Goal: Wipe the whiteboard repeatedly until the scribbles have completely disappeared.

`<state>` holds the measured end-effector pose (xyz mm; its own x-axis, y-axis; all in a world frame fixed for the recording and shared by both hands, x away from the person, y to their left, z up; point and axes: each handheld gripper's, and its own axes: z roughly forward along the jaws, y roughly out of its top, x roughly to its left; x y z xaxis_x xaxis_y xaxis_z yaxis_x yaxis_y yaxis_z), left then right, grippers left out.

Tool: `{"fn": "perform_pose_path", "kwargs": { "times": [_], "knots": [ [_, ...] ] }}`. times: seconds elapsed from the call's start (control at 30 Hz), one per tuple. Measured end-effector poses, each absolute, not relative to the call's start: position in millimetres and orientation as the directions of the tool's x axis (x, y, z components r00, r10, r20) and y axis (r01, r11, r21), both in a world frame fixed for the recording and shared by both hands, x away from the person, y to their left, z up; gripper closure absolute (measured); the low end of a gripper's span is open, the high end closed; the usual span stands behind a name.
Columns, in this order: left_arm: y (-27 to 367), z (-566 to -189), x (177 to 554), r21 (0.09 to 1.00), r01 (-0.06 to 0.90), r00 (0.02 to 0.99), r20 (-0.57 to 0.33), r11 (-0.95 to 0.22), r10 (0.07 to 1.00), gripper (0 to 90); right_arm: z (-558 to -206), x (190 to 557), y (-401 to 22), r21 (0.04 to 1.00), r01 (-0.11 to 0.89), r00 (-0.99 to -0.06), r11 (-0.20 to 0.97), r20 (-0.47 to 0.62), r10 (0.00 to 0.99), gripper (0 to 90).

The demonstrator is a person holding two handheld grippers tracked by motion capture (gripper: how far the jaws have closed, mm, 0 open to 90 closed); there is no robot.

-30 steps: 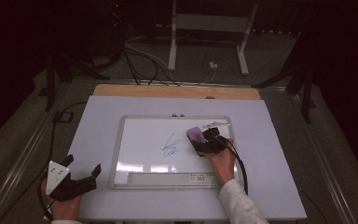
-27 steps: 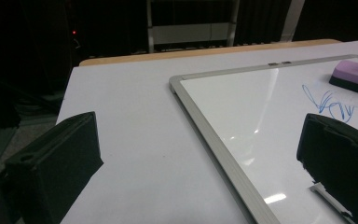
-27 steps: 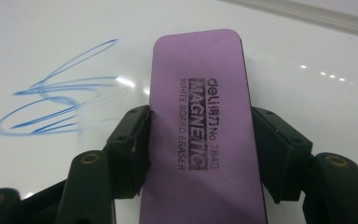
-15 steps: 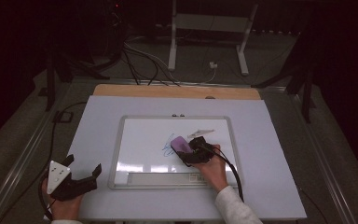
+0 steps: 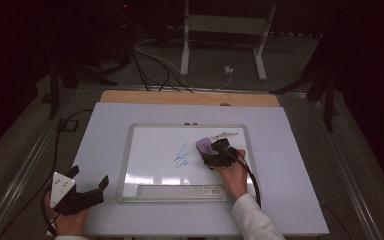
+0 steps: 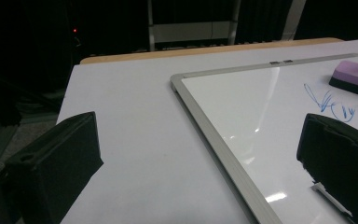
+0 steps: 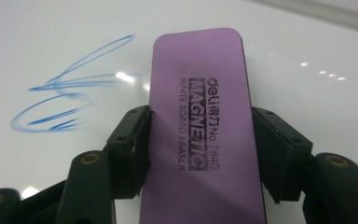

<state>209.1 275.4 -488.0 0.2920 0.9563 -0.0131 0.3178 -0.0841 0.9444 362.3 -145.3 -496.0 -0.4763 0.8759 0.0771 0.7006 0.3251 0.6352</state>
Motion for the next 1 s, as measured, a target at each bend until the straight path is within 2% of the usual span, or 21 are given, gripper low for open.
{"fn": "perform_pose_path", "kwargs": {
  "times": [0.2, 0.47, 0.57, 0.8, 0.9, 1.0],
  "knots": [
    [274.7, -488.0, 209.3, 0.944, 0.318, 0.293, -0.01, -0.088, 0.956, 0.4, -497.2, 348.6, -129.6, 0.623, 0.689, -0.569, 0.371, 0.148, 0.809, 41.0],
    [275.3, -487.9, 208.9, 0.944, 0.318, 0.292, -0.013, -0.085, 0.956, 0.4, -495.0, 330.1, -101.2, 0.618, 0.621, -0.681, 0.481, 0.123, 0.722, 41.0],
    [275.9, -488.1, 208.8, 0.945, 0.318, 0.291, -0.016, -0.081, 0.957, 0.4, -494.6, 333.1, -103.3, 0.622, 0.621, -0.664, 0.477, 0.094, 0.741, 41.0],
    [275.5, -488.8, 209.7, 0.943, 0.321, 0.294, -0.012, -0.086, 0.956, 0.4, -494.5, 351.8, -124.7, 0.627, 0.672, -0.544, 0.395, 0.055, 0.837, 41.0],
    [274.6, -489.3, 210.5, 0.943, 0.322, 0.294, -0.013, -0.087, 0.956, 0.4, -494.0, 350.0, -120.3, 0.627, 0.664, -0.55, 0.406, 0.042, 0.834, 41.0],
    [274.0, -489.1, 210.6, 0.942, 0.323, 0.297, -0.011, -0.09, 0.955, 0.4, -494.2, 344.6, -108.4, 0.625, 0.649, -0.594, 0.433, 0.061, 0.802, 40.9]
  ]
}}
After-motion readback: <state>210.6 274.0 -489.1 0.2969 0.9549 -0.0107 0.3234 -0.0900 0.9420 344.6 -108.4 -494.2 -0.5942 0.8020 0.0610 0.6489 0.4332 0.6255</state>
